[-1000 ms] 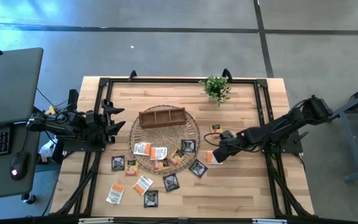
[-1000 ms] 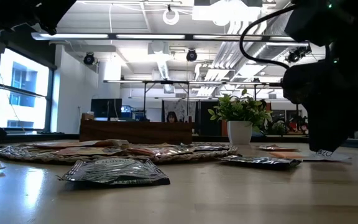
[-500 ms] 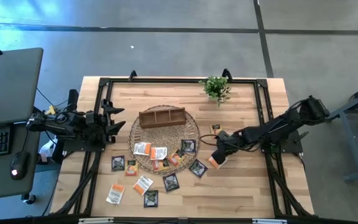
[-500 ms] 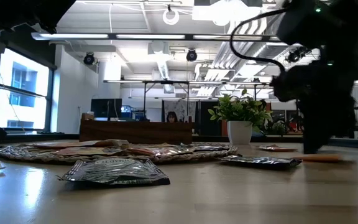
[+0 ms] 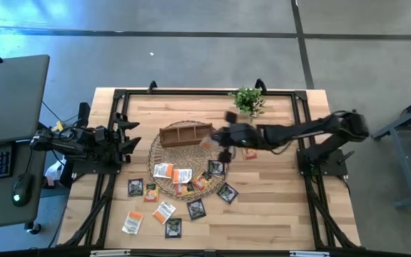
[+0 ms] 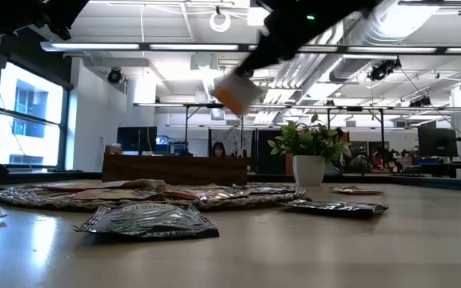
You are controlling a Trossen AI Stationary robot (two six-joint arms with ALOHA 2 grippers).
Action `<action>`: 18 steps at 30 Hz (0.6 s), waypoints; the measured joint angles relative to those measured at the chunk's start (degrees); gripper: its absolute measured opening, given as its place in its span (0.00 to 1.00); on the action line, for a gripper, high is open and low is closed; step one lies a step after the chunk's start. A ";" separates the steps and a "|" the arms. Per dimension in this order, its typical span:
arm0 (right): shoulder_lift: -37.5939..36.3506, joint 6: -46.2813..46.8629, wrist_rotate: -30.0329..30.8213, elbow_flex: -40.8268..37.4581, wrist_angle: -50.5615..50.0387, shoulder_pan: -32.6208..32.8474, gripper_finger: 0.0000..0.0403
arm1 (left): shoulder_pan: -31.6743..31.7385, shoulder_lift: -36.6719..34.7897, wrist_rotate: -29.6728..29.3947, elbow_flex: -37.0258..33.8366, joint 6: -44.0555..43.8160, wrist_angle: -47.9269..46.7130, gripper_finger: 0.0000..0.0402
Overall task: Pick & Place Tea
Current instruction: Put the white tea packet into the left compartment of the wooden organizer
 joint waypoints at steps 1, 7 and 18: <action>2.44 -1.78 -1.27 2.76 0.48 -0.63 0.00 | 0.00 0.00 0.00 -0.01 0.00 0.02 0.61; 20.48 -14.35 -4.13 22.75 -5.97 -4.44 0.00 | 0.00 0.00 0.00 -0.02 -0.02 0.08 0.61; 43.24 -20.49 -7.23 49.20 -10.21 -8.54 0.00 | 0.00 0.00 0.09 -0.02 -0.04 0.04 0.61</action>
